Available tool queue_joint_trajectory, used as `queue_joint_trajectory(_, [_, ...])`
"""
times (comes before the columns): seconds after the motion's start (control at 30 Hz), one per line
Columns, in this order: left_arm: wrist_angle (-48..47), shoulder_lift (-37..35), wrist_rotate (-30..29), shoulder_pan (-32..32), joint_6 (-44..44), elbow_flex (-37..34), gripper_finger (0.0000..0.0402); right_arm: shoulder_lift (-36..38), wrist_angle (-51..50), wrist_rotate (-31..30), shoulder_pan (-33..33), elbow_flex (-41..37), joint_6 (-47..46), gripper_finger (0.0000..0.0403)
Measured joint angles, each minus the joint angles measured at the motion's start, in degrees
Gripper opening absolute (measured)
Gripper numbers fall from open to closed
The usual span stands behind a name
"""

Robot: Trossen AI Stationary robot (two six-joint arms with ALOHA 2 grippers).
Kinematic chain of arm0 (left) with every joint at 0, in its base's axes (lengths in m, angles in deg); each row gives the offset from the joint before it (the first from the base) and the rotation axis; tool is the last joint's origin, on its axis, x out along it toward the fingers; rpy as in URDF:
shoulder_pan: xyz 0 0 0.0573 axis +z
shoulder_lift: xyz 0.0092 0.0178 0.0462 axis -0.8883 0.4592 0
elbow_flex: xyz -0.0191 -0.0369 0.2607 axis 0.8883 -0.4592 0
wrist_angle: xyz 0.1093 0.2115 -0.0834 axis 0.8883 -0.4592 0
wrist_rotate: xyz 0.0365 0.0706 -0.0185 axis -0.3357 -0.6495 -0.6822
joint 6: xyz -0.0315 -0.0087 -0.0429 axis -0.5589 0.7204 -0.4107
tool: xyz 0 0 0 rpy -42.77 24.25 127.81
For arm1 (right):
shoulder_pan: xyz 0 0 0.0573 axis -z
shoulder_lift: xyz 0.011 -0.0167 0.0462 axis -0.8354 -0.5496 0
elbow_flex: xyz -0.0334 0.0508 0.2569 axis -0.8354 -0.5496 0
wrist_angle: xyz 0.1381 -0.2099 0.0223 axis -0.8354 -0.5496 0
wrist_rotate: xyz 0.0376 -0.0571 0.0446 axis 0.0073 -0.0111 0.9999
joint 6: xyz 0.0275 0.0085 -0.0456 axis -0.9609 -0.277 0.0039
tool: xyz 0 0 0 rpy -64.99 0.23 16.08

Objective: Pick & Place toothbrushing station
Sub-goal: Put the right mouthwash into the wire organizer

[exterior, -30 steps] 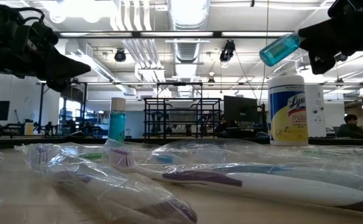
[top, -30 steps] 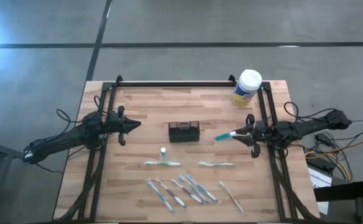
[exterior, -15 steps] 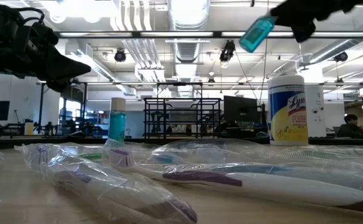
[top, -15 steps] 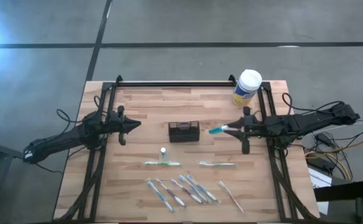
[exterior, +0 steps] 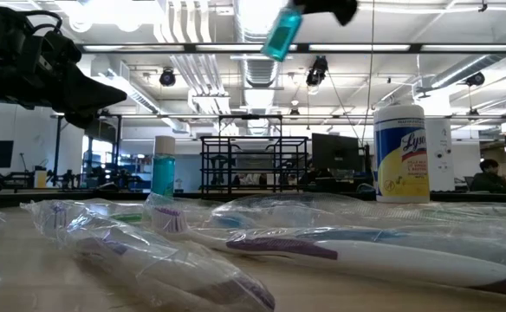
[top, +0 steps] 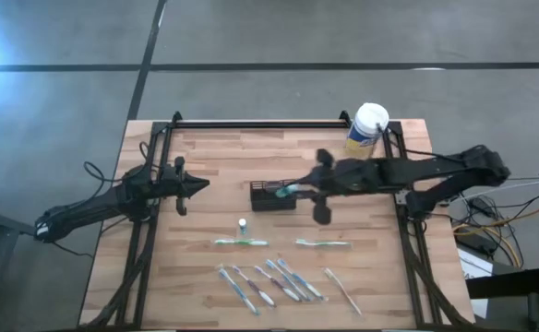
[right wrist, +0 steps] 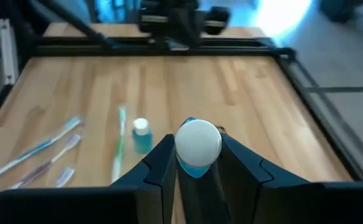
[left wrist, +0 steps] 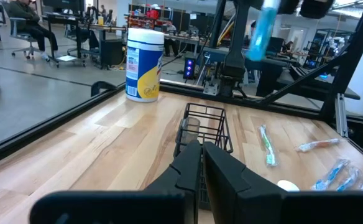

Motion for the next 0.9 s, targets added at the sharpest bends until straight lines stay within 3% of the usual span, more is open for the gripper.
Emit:
queue_joint_trajectory(0.27, [0.00,0.00,0.00,0.00,-0.02,0.00,0.0026,-12.00,-5.24,3.11,4.77,7.42,2.73,0.0090])
queue_joint_trajectory(0.4, [0.00,0.06,0.02,0.00,0.00,0.00,0.0026,-15.51,-5.47,9.14,7.13,8.71,3.68,0.0090])
queue_joint_trajectory(0.9, [0.00,0.87,0.02,0.02,0.00,0.00,0.0026,-17.85,-5.72,10.07,9.00,9.57,1.31,0.0090])
